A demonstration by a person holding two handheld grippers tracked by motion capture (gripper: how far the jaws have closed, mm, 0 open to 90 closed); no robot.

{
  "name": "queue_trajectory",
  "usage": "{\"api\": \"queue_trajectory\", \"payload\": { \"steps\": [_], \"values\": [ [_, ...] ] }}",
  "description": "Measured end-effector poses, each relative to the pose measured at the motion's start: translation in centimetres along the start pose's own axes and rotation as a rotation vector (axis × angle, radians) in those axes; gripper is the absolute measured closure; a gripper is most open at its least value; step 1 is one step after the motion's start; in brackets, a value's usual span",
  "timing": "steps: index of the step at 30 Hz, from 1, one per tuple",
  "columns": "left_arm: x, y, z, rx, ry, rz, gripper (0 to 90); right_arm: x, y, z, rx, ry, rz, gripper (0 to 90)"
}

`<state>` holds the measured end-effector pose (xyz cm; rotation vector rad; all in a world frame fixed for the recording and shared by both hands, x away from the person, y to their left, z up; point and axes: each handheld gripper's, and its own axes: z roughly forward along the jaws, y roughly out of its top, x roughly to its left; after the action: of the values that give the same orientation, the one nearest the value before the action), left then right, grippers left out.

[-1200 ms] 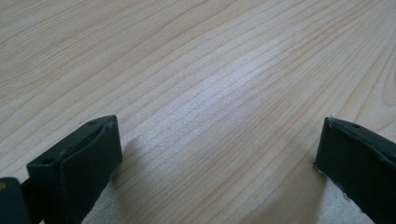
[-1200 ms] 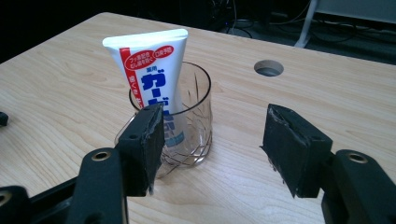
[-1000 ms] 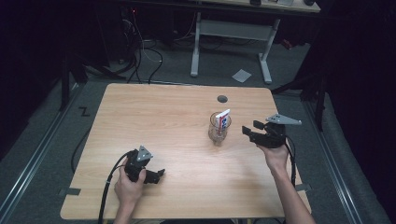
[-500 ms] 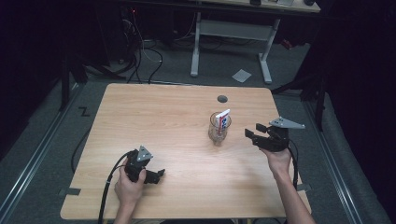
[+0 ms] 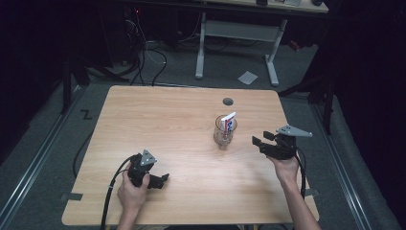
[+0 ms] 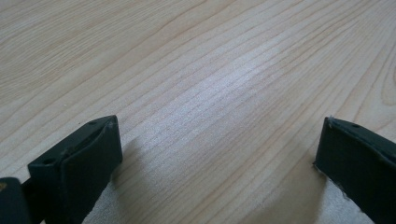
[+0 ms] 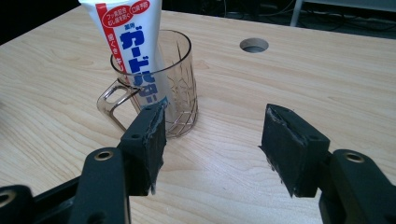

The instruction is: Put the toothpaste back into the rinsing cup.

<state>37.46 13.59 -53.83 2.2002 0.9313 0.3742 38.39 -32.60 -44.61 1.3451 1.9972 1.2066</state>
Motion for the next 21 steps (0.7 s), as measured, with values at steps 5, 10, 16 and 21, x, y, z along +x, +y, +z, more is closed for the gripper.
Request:
{"api": "queue_trajectory", "payload": {
  "steps": [5, 10, 16, 21],
  "values": [
    [0.0, 0.0, 0.0, 0.000, 0.001, 0.001, 0.7, -0.2, -0.5, -0.2, -0.004, -0.005, 0.009, 40.3],
    [0.0, 0.0, 0.0, 0.001, -0.002, 0.002, 0.7, -0.5, -1.1, -0.3, 0.001, -0.009, 0.018, 40.8],
    [0.0, 0.0, 0.0, 0.001, -0.003, 0.003, 0.7, -0.6, -1.5, -0.3, 0.006, -0.011, 0.021, 41.3],
    [0.0, 0.0, 0.0, 0.001, -0.004, 0.003, 0.7, -0.6, -1.9, -0.2, 0.015, -0.011, 0.025, 41.5]
  ]
}}
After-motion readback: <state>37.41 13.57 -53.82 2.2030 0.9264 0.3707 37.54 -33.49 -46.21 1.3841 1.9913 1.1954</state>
